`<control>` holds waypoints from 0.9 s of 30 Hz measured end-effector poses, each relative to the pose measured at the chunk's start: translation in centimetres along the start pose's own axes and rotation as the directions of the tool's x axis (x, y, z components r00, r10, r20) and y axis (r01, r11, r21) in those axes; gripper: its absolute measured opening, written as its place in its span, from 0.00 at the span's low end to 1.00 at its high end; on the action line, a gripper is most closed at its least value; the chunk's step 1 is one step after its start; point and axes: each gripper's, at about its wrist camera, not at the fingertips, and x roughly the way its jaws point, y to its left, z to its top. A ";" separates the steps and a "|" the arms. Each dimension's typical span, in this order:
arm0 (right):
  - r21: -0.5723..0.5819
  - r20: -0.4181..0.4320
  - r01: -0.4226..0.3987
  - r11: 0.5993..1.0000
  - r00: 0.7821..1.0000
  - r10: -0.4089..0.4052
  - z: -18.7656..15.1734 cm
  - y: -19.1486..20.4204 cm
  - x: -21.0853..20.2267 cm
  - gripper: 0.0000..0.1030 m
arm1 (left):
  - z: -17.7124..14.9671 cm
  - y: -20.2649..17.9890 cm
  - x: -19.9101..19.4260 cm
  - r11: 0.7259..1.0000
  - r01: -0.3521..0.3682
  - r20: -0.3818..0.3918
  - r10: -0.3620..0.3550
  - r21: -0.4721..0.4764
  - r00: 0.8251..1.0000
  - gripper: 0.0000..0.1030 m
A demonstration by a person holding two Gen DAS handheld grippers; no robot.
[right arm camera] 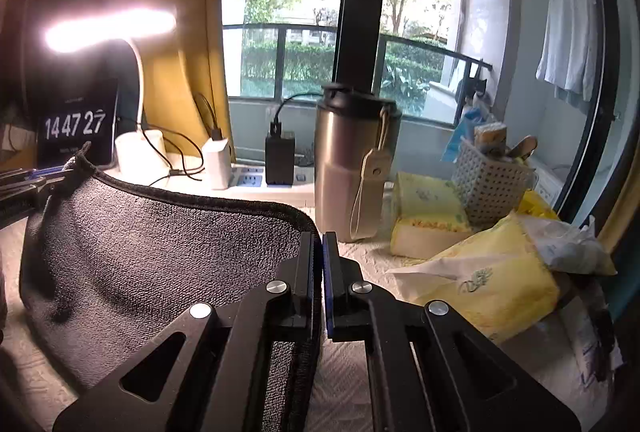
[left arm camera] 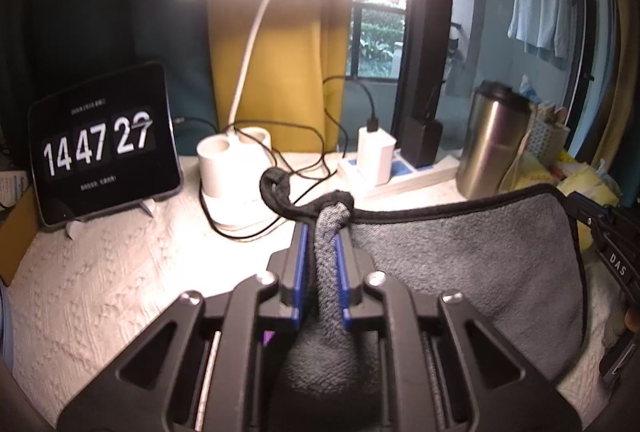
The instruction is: Fold towel
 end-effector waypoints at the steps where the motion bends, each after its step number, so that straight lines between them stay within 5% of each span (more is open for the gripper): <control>1: 0.000 -0.008 -0.001 1.000 1.000 0.001 -0.1 0.0 0.5 0.04 | -0.1 0.0 0.4 1.000 -0.005 -0.009 0.005 0.002 1.000 0.13; 18: 0.004 -0.199 -0.010 1.000 0.980 0.011 -1.6 -0.2 7.2 0.04 | -2.3 0.9 7.1 0.998 -0.029 -0.204 0.018 -0.049 0.979 0.17; 27: -0.013 -0.294 -0.004 1.000 0.956 0.000 -1.9 0.3 9.0 0.04 | -2.9 1.0 8.1 0.996 -0.055 -0.257 0.036 -0.069 0.966 0.29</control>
